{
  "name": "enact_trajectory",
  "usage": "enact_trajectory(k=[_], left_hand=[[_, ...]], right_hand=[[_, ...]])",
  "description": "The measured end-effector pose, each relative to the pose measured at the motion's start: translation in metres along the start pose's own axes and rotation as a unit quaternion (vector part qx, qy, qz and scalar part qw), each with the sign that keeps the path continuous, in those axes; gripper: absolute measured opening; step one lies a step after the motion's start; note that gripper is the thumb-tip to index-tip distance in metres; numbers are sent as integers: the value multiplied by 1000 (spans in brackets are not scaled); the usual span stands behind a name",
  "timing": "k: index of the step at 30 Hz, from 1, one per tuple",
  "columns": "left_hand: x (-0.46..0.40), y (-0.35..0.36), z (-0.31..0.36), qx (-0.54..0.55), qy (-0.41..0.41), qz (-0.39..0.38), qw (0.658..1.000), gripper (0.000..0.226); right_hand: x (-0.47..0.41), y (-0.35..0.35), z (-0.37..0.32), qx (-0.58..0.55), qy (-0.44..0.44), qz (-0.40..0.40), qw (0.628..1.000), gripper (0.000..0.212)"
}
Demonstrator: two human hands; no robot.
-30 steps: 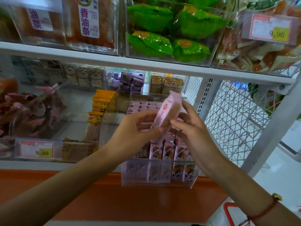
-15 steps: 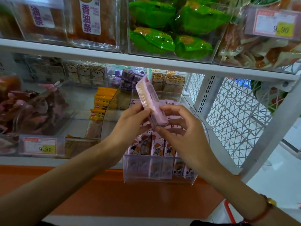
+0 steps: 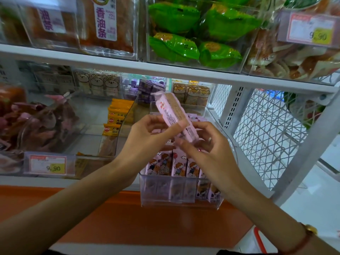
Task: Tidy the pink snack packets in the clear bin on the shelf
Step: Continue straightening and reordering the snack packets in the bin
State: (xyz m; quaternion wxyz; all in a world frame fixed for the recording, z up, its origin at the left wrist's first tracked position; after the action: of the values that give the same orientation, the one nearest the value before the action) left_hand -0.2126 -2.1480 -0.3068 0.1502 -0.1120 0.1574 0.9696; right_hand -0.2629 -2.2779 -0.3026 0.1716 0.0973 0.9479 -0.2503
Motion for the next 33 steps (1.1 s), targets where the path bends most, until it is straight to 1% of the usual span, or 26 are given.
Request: enact_trajectory(k=[2,4,5,6,8,9,11,13,14,15,17,18,19,20,23,24,25,27,30,33], left_hand=[[-2,-4,2,-7,15,3,1000,85],[-5,-10,6,3,22,4,1000,95],[-6,-11,7,1,24,-1,1000,92],[-6,-9,8,-7,29,-16,999,82],[-4,-1,11,-45,51,-58,996,51],[-2,4,12,-69,63,-78,993,42],[1,10,14,-105,85,-102,986,35],[1,9,19,-109,106,-95,984,30],[-1,4,23,-104,120,-74,984,27],[-3,-2,27,-104,135,-42,984,23],[-8,-20,34,-124,161,31,979,21],[-11,-27,36,-136,166,57,975,23],[-15,-32,37,-148,168,69,972,24],[-19,-32,37,-168,169,72,969,26],[-36,-21,31,-249,161,54,954,29],[-43,-16,28,-275,156,47,948,33],[-51,-10,24,-300,150,37,941,37],[-65,3,15,-351,142,10,925,39],[-79,19,6,-434,143,-37,888,43],[-92,26,2,-478,118,-100,864,46]], right_hand=[[-4,0,7,-69,40,-32,996,36],[-5,1,15,-157,87,-80,980,38],[-5,1,17,-173,102,-95,975,39],[-4,0,20,-175,114,-101,973,38],[-5,-4,29,-188,147,-81,968,31],[-6,-9,34,-197,165,-62,964,30],[-8,-18,39,-198,177,-29,963,34],[-10,-24,36,-187,154,-25,970,44],[-11,-27,34,-158,137,-27,977,49],[-12,-30,33,-99,119,-24,988,53],[-13,-38,28,66,60,2,996,49],[-12,-40,23,145,18,8,989,47],[-9,-37,20,213,-19,-4,977,47],[-6,-29,21,274,-47,-37,960,48],[9,0,34,430,-88,-166,883,52],[11,4,37,457,-98,-184,865,52],[12,5,37,465,-103,-186,859,52],[11,3,35,462,-105,-178,863,51],[11,3,33,465,-111,-175,861,49],[10,3,34,458,-113,-176,864,48]])
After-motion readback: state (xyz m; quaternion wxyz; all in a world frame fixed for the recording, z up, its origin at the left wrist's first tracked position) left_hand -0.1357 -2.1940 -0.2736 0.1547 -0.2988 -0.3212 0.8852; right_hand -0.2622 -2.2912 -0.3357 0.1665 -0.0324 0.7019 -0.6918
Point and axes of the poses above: each hand's wrist, its own x-axis away from the middle knuckle, its own y-axis out of the palm, z = x × y, the point moved 8 cm from there along -x, towards the middle knuckle, and after that the axes turned 12 degrees about x, right-handed, at the moved point
